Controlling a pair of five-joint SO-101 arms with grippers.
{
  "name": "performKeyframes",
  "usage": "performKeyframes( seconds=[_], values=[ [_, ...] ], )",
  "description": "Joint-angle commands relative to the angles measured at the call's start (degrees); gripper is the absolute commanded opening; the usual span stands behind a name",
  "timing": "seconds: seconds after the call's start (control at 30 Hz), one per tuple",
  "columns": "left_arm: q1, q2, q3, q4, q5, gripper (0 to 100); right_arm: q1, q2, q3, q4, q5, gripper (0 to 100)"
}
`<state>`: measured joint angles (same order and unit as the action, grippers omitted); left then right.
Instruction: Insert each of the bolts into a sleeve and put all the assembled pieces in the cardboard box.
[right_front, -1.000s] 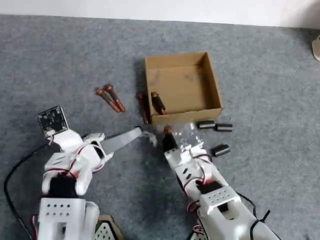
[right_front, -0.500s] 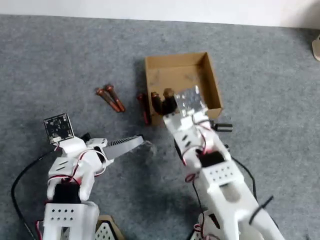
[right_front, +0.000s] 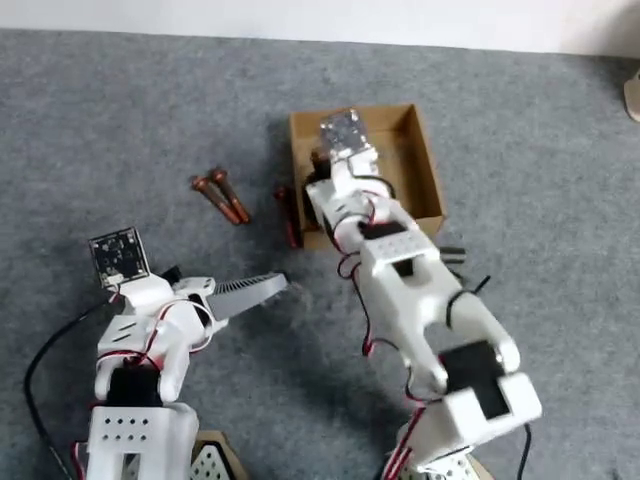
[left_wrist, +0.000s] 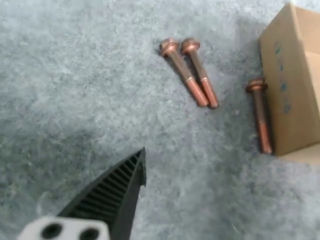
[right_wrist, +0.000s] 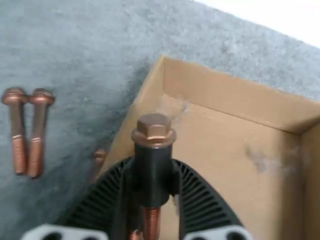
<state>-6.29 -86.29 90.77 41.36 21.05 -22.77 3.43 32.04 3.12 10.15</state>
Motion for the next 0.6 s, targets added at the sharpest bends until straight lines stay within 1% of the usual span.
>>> performKeyframes(
  seconds=[0.0, 0.13, 0.23, 0.3, 0.4, 0.43, 0.57],
  values=[
    [-0.7, -0.2, -0.4, -1.1, -0.8, 77, 2.9, 0.7, -5.5, -0.4, -0.5, 0.4],
    [-0.6, -0.2, -0.4, -1.1, -0.8, 77, 3.4, 2.3, -5.4, 0.1, -0.4, 0.4],
    [-0.5, -0.2, -0.4, -1.1, -0.9, 77, 2.3, 3.2, -4.1, 4.3, -0.4, 0.7],
    [-0.5, -0.2, -0.4, -1.1, -0.9, 77, 1.6, 3.2, -3.6, 6.6, -0.7, 3.9],
    [-0.5, -0.2, -0.4, -1.1, -1.0, 77, 1.5, 3.1, -3.6, 10.0, -0.8, 12.4],
    [-0.5, -0.2, -0.4, -1.1, -1.0, 77, 1.8, 3.0, -3.6, 11.8, -0.8, 13.7],
    [-0.4, -0.2, -0.3, -1.1, -1.1, 77, 2.0, -1.0, -3.8, 16.4, -0.6, 13.8]
  ],
)
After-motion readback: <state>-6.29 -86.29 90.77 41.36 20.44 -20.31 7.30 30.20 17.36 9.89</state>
